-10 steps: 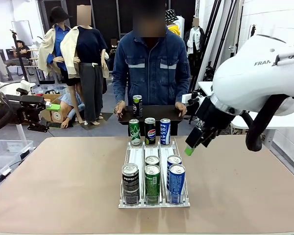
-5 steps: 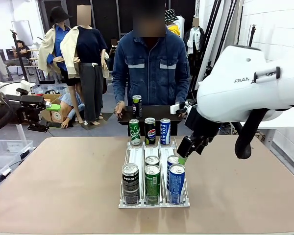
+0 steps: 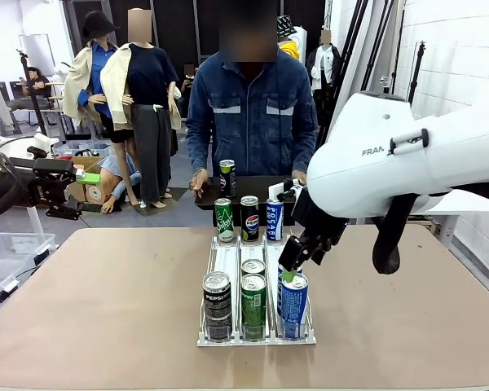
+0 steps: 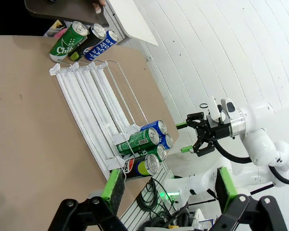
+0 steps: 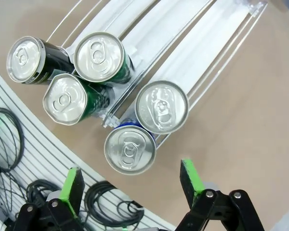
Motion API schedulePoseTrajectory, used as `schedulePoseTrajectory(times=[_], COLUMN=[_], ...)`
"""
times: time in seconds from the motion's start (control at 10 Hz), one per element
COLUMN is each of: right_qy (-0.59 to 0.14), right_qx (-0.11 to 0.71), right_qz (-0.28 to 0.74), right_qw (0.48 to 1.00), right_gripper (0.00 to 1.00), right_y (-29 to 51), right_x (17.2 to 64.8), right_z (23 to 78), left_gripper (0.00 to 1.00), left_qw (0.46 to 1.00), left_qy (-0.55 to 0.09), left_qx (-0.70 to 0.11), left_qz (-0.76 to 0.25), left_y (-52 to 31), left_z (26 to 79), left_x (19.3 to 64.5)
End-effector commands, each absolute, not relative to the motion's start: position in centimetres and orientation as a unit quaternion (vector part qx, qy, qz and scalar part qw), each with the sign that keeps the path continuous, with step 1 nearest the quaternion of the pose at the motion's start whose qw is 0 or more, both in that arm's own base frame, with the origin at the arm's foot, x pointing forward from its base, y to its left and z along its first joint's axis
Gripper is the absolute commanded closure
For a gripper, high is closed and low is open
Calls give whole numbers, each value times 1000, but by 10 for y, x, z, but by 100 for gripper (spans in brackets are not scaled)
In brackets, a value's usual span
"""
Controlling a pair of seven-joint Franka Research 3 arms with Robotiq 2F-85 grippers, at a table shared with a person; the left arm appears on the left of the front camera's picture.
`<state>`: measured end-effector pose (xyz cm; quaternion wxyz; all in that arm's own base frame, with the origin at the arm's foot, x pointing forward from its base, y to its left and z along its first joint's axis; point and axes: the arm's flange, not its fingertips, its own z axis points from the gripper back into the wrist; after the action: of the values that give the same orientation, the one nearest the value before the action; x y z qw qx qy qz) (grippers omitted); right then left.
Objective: Retrieve and hand over the desired beverage to the person.
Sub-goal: Pick up another can of the same type that the person held from the Automatic Can Dispenser.
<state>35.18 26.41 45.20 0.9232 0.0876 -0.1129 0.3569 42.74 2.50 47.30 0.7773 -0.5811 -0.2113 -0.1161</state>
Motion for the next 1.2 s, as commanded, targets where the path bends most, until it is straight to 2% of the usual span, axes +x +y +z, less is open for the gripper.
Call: schedulePoseTrajectory(times=[0.0, 1.1], right_qy=[-111, -86], right_qx=[67, 36], right_qz=[353, 340], right_qw=[927, 936], right_gripper=[0, 0], right_y=[281, 291], right_x=[357, 365], right_z=[447, 422], left_gripper=[0, 0], left_qw=[772, 772], left_qy=[-216, -216], left_qx=[-587, -587], left_qz=[-112, -112], left_y=[25, 25], left_z=[474, 474], left_x=[427, 427])
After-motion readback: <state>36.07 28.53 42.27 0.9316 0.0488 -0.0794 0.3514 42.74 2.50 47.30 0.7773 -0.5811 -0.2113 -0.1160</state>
